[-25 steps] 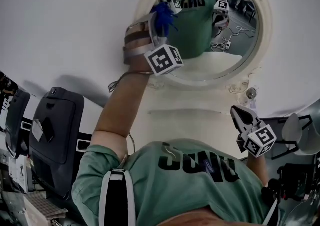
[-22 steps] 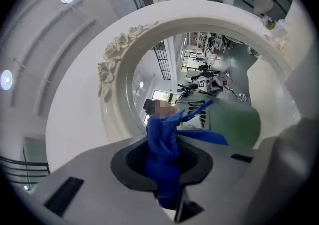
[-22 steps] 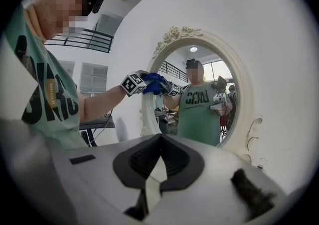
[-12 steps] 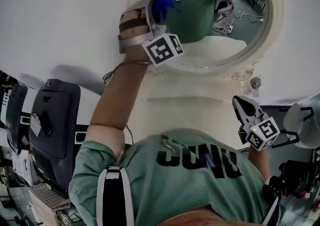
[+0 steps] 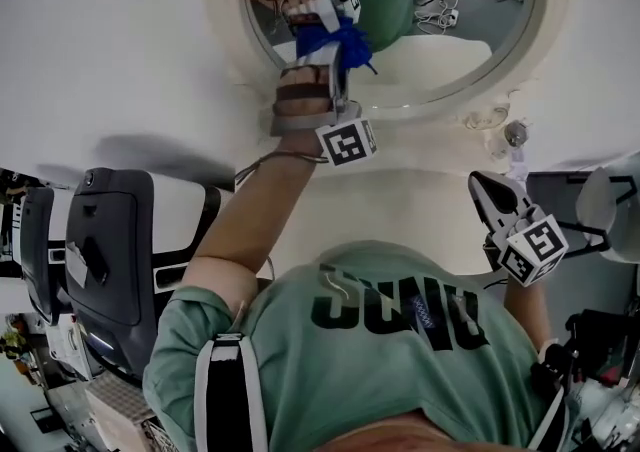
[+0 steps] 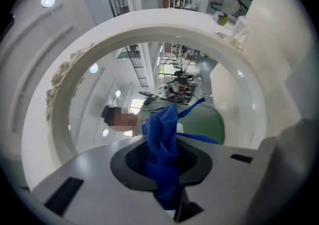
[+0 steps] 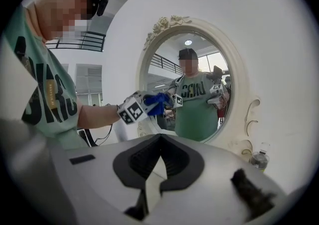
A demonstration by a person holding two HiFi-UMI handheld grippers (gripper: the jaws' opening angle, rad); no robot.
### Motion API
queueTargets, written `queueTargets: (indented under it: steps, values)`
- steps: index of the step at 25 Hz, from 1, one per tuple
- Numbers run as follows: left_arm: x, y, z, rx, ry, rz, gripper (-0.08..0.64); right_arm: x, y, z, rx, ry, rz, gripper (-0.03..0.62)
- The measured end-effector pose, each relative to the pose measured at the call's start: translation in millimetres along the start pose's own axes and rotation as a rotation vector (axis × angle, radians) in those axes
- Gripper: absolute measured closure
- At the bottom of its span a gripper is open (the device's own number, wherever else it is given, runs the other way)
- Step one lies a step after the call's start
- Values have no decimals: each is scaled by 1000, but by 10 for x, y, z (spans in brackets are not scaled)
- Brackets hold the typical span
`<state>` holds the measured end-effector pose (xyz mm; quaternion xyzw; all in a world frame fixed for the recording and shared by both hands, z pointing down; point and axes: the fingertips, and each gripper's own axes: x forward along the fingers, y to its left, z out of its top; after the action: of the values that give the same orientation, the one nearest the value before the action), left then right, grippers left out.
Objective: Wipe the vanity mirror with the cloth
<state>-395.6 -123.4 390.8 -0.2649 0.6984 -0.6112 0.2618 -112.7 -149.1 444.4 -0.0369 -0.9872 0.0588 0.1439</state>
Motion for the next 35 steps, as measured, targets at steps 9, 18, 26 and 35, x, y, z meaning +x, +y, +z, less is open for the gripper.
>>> queueTargets:
  steps: [9, 18, 26, 35]
  values:
    - [-91, -2008, 311, 236, -119, -318, 485, -2, -66, -60, 21, 23, -20, 588]
    - [-173, -2344, 404, 200, -85, -672, 486, -53, -72, -52, 23, -6, -33, 588]
    - [-125, 314, 460, -76, -180, -147, 483, -154, 23, 114, -12, -30, -32, 588]
    - [-85, 2195, -157, -161, -15, 201, 483, -184, 140, 236, -48, -67, -13, 588]
